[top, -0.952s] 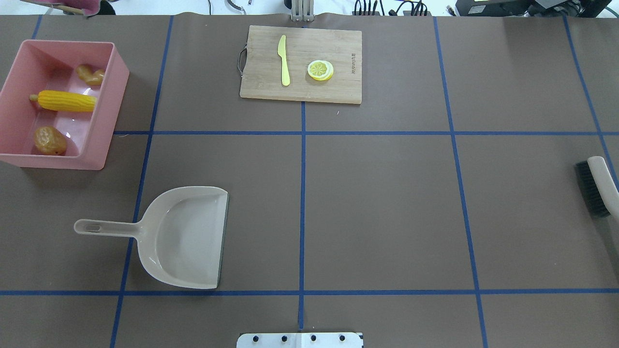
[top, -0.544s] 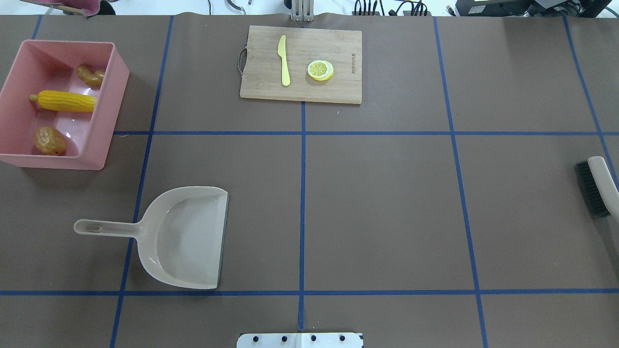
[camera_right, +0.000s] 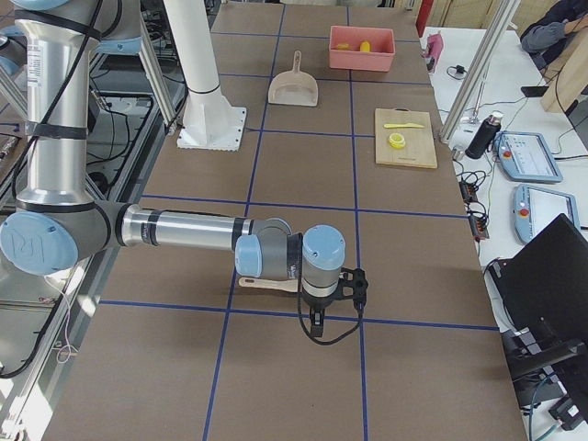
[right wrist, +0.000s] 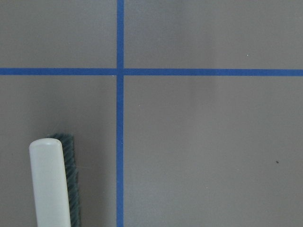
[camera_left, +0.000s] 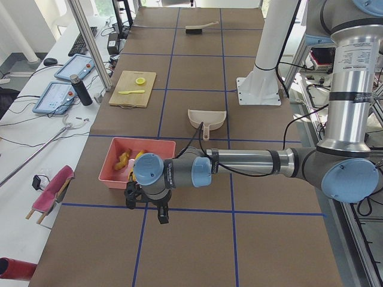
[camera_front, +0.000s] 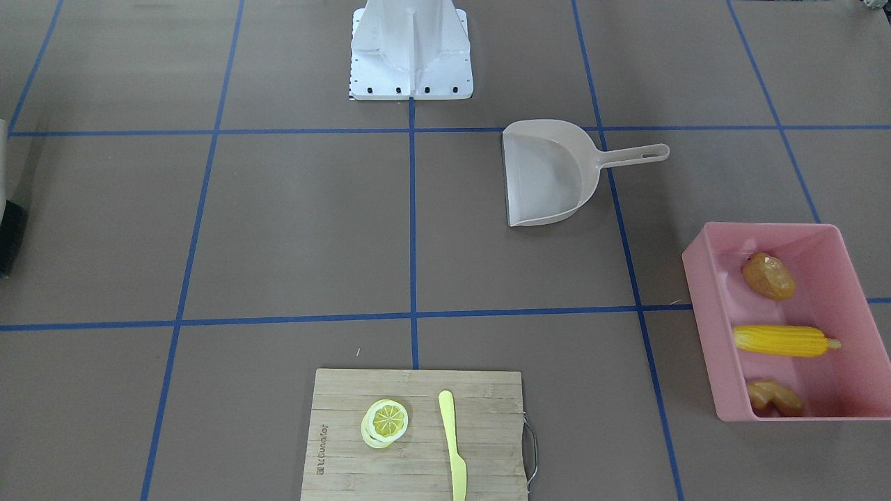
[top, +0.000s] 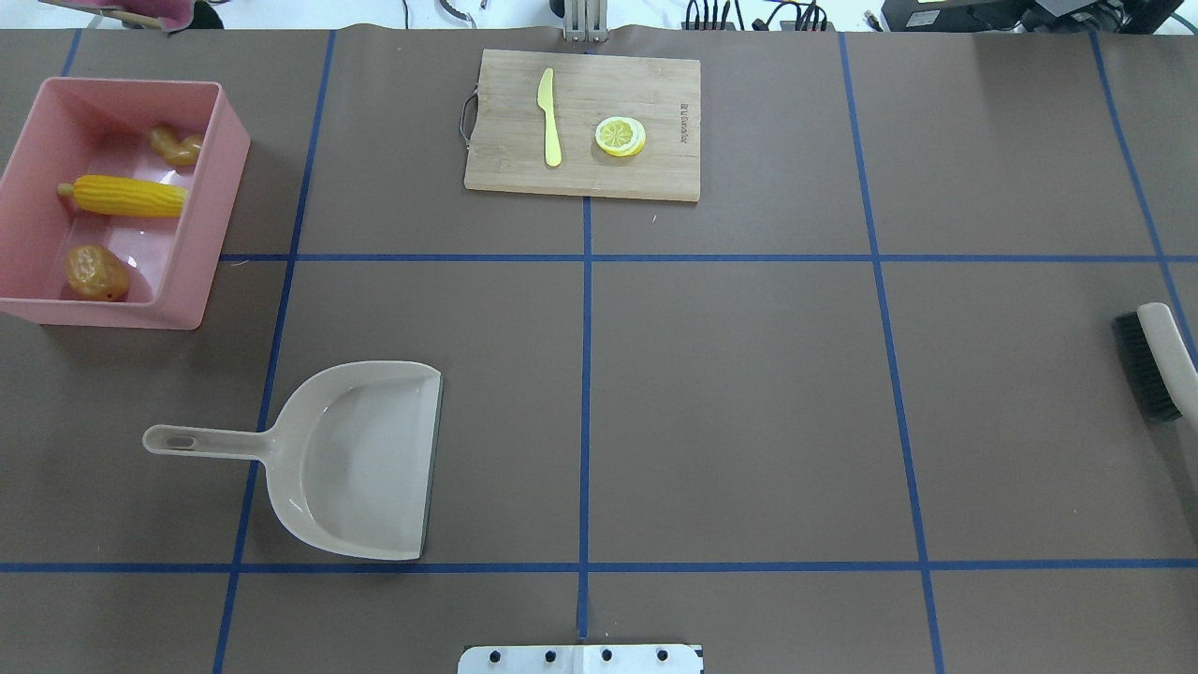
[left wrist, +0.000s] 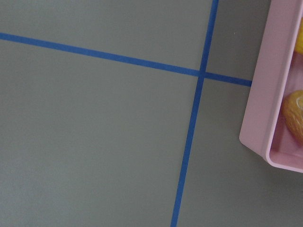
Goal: Sweep and dump trash into bin
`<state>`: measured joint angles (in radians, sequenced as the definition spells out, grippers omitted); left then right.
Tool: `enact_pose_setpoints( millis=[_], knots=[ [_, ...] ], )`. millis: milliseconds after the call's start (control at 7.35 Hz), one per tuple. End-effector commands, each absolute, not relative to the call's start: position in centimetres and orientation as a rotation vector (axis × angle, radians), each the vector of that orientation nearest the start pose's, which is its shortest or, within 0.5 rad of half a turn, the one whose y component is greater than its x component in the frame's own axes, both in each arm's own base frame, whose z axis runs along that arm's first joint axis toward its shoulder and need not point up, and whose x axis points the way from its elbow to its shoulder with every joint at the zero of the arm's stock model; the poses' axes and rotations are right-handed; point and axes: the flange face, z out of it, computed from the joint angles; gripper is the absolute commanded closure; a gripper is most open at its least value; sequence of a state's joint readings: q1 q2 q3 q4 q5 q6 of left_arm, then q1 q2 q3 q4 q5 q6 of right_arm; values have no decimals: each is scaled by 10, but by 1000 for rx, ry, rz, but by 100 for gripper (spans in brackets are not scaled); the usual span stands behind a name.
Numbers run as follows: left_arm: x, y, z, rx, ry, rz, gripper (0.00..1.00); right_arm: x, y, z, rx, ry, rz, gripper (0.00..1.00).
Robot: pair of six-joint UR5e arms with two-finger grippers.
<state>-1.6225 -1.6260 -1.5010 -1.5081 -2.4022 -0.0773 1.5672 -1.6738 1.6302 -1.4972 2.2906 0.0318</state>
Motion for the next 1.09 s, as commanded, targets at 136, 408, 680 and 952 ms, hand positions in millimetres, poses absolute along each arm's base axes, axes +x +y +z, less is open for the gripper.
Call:
enact_pose_setpoints(
  millis=[136,408,680,952],
  knots=[
    [-86,-522,656,-113,826,-272,2,74,-449,674,23,-720,33,0],
    [-82,-521,642,-109,811,-296,2,81,-446,671,36,-697,40,0],
    [-75,-523,645,-90,715,-257,2,81,-446,672,35,-692,41,0],
    [-75,-519,651,-63,717,-247,2,81,-446,672,33,-693,43,0]
  ],
)
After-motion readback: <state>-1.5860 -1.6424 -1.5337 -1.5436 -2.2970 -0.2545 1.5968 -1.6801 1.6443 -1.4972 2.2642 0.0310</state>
